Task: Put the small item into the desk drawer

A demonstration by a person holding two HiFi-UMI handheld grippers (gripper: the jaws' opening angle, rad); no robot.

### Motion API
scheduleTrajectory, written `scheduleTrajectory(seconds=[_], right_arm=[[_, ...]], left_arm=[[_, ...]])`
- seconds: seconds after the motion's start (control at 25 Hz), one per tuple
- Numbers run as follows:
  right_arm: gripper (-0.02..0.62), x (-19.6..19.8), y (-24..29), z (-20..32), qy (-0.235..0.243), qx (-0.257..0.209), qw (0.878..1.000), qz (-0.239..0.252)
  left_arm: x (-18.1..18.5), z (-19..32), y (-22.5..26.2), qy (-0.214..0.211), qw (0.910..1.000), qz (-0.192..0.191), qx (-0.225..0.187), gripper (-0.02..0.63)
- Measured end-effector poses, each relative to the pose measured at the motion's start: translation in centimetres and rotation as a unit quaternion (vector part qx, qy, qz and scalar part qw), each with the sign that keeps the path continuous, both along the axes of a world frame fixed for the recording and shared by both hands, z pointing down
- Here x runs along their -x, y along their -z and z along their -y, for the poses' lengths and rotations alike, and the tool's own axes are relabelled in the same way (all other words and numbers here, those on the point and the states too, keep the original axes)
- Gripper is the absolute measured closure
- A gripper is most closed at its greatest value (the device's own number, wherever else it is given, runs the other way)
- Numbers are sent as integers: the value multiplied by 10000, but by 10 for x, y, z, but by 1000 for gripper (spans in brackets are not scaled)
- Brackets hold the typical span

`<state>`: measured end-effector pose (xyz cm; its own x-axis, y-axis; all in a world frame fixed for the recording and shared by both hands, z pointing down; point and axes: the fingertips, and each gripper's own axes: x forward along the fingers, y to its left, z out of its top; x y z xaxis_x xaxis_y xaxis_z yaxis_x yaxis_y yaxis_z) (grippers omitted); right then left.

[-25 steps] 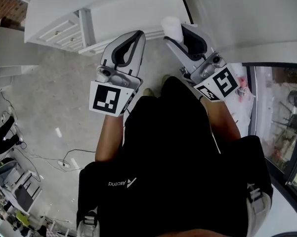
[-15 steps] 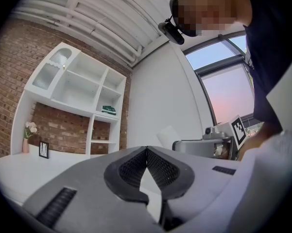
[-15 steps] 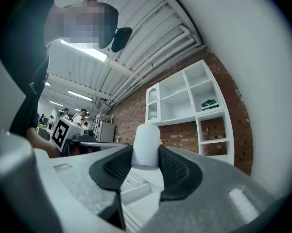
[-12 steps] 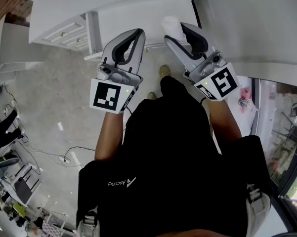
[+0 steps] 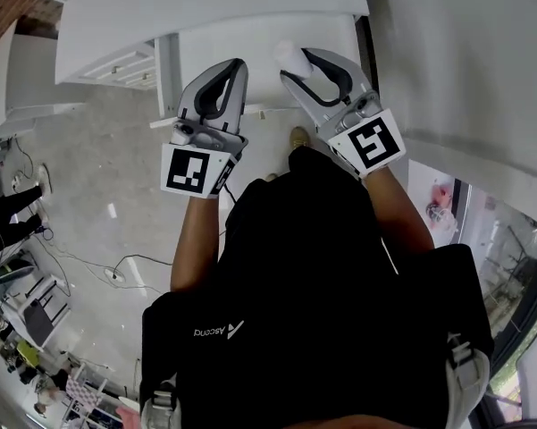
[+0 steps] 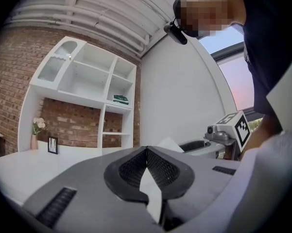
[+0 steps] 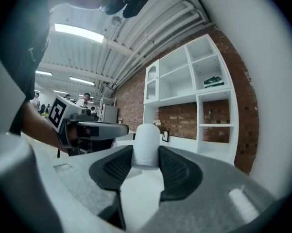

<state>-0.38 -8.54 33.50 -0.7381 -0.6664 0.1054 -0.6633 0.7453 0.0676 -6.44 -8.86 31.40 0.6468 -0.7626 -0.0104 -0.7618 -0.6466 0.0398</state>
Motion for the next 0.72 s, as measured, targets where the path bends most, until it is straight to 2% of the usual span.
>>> scheduleTrajectory(seconds=[0.12, 0.32, 0.72], right_arm=[[430, -2, -16, 22, 68, 342, 9993, -159], [430, 1, -48, 51, 230, 504, 9976, -410], [430, 24, -114, 91, 270, 997, 9854, -1353]], left_arm=[[-4, 18, -6, 141, 9999, -21, 6, 607], [-3, 34, -28, 302, 9993, 165, 153, 607], [13, 68, -49, 325, 9988, 158, 340, 607]])
